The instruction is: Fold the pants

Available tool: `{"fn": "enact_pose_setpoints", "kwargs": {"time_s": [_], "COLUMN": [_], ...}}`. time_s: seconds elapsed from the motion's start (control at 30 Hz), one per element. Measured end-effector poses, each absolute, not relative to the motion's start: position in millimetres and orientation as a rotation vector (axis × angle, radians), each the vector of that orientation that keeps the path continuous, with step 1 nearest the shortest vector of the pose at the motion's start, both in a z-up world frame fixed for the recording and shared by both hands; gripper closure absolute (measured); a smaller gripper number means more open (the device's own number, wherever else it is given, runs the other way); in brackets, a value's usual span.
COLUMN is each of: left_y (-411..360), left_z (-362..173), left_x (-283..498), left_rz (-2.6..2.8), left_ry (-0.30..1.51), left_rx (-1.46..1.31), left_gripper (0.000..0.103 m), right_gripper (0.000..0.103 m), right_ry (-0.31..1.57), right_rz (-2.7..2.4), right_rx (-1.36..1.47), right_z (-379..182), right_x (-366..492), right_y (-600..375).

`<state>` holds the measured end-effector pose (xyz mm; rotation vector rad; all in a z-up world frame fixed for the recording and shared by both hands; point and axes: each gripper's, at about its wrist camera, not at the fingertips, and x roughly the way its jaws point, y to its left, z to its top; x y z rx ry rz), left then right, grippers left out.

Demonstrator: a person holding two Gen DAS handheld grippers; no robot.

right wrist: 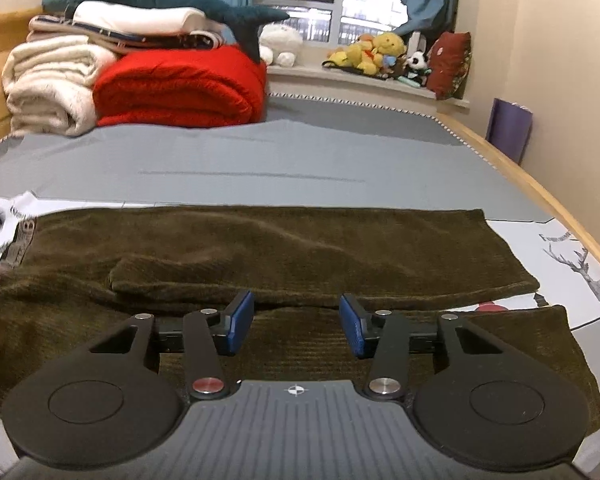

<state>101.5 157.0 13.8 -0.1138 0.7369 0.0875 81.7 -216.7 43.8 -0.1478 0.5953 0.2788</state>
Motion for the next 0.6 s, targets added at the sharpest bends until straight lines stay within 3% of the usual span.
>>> {"fn": "enact_pose_setpoints", "kwargs": {"time_s": [0.13,0.27,0.3,0.43,0.47,0.53,0.6], "left_y": [187,226,235,259,262,268,272], "left_z": [-4,-41,-44,-49,-51,-58,-67], "left_x": [139,163,168,185,190,200,209], "left_rz": [0.116,0.180,0.200,0.231,0.241,0.265,0.293], "left_ry": [0.697,0.780,0.782,0.750,0.749,0.746,0.751], "left_rx": [-0.086,-0.143,-0.169,-0.190,-0.186,-0.169,-0.156], "left_gripper": [0.091,0.091,0.086,0.053,0.049,0.028,0.016], "right_gripper": [0.052,0.048,0.048,0.048,0.048,0.048,0.049], "right_ry": [0.621,0.619,0.618,0.624,0.629,0.637,0.639], "right_rz": [0.284,0.285,0.285,0.280,0.277,0.266,0.266], "right_rx": [-0.186,-0.252,-0.264,-0.284,-0.280,-0.268,-0.253], "right_z": [37,31,30,27,26,25,26], "right_x": [87,91,92,98,101,104,105], "right_y": [-210,-204,-202,-199,-199,-199,-200]}}
